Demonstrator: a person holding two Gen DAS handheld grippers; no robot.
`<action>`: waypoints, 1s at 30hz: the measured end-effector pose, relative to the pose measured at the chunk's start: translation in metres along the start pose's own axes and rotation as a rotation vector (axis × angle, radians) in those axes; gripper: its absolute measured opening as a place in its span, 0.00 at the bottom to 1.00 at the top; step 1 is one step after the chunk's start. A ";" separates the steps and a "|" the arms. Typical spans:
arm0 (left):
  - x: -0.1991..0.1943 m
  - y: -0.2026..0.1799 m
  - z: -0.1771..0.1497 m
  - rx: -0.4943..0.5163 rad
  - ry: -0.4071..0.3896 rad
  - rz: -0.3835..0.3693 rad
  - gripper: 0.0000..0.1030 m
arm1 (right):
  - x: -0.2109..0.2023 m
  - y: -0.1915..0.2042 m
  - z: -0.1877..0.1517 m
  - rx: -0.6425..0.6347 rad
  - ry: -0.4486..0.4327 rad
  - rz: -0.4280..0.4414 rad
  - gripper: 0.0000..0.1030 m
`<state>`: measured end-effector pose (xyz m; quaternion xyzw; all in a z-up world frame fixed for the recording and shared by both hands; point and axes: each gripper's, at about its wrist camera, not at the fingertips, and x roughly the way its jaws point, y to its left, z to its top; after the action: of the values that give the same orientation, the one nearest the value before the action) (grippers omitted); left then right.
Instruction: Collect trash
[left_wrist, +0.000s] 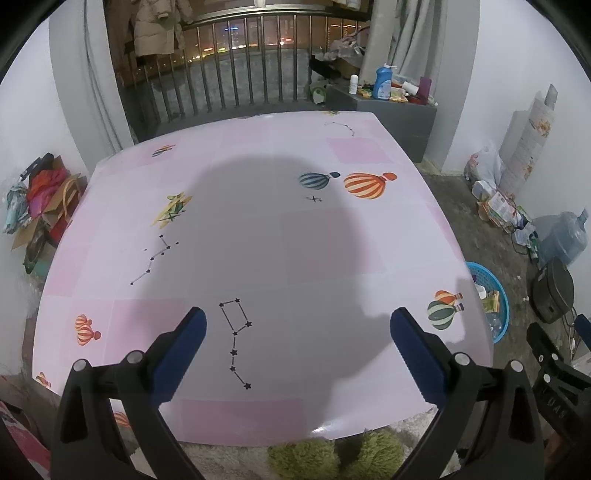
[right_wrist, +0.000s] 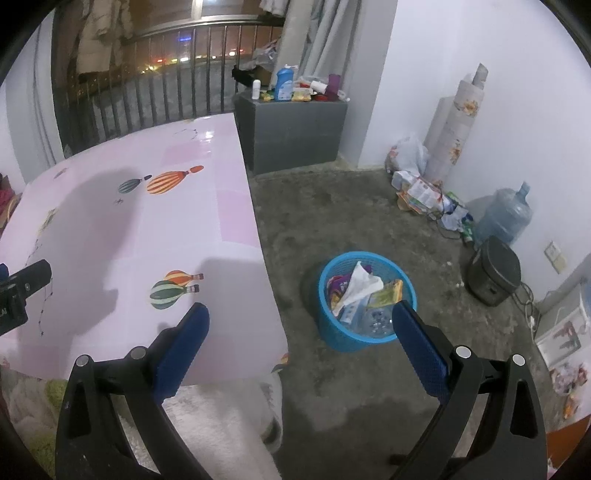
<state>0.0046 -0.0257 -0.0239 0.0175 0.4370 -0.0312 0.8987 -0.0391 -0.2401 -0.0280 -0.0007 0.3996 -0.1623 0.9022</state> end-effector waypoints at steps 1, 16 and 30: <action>0.000 0.001 0.001 -0.003 0.000 0.001 0.95 | 0.000 0.000 0.000 -0.002 0.000 0.001 0.92; 0.002 0.007 0.001 -0.023 0.015 0.013 0.95 | 0.001 0.002 -0.002 -0.011 -0.001 0.008 0.92; 0.002 0.007 0.000 -0.023 0.012 0.014 0.95 | 0.004 0.001 -0.001 -0.016 -0.002 0.013 0.92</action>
<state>0.0066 -0.0185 -0.0255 0.0102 0.4427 -0.0198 0.8964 -0.0371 -0.2405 -0.0315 -0.0054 0.3998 -0.1531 0.9037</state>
